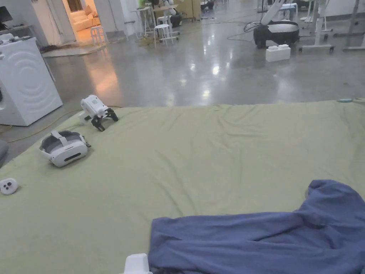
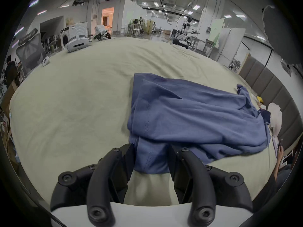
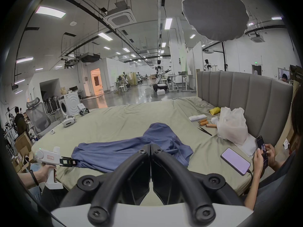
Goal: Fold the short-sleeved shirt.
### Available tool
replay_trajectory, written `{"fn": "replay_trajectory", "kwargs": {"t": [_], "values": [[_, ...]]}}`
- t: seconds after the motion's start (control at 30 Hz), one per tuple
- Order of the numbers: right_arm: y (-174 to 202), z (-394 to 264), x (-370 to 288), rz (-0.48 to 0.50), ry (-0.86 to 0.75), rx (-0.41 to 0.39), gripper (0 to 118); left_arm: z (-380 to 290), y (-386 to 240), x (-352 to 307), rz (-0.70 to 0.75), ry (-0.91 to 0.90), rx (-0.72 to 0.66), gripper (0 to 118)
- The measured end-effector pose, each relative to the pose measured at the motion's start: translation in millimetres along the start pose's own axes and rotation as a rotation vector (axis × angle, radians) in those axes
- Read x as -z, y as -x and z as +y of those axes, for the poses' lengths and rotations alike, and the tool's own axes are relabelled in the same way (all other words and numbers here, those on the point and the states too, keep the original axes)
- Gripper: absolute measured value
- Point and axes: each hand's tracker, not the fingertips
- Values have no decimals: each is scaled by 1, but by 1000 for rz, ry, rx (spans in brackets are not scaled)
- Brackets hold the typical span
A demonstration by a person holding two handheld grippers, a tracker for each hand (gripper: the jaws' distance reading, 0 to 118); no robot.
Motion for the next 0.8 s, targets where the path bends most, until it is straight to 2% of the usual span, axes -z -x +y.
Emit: {"fn": "replay_trajectory", "kwargs": {"t": [0.07,0.1,0.13,0.2,0.23,0.27,0.3,0.33,0.4,0.47,0.5,0.53,0.57,0.6,0.63,0.7,0.73,0.77,0.8], "values": [[-4,-3,6,-14,21,-1,0,5,-8,0,21,23,26,20],[-6,-4,11,-16,31,0,0,6,-11,2,9,30,36,5],[-9,-5,19,-21,48,1,0,8,-17,2,-5,53,39,4],[-20,-10,48,-44,97,22,0,7,-27,11,57,86,120,3],[-30,-15,70,-63,140,32,10,7,-27,15,67,80,141,3],[-39,-20,89,-85,174,39,36,6,-26,15,65,76,132,3],[-54,-32,119,-105,222,63,68,6,-24,13,62,73,129,3],[-66,-42,140,-140,263,76,83,6,-22,12,56,72,124,3],[-89,-63,183,-133,327,157,79,9,-19,11,32,88,98,3],[-109,-85,225,-197,432,195,78,12,-18,11,37,99,97,3],[-113,-93,238,-221,460,187,71,13,-20,10,33,104,98,3],[-116,-99,247,-227,499,178,51,13,-21,10,33,108,103,3],[-113,-105,249,-227,521,171,49,13,-21,9,33,109,105,3],[-107,-106,244,-242,479,138,35,13,-21,8,32,110,104,3],[-103,-101,237,-228,445,106,3,13,-21,8,32,110,106,3],[-96,-92,229,-273,463,19,2,17,-17,6,22,115,114,3],[-93,-89,224,-253,467,30,2,21,-15,3,7,124,125,2],[-91,-84,219,-303,494,28,2,26,-11,-3,-17,142,134,1],[-88,-77,208,-362,455,19,2,31,-4,-8,-27,130,124,0]]}}
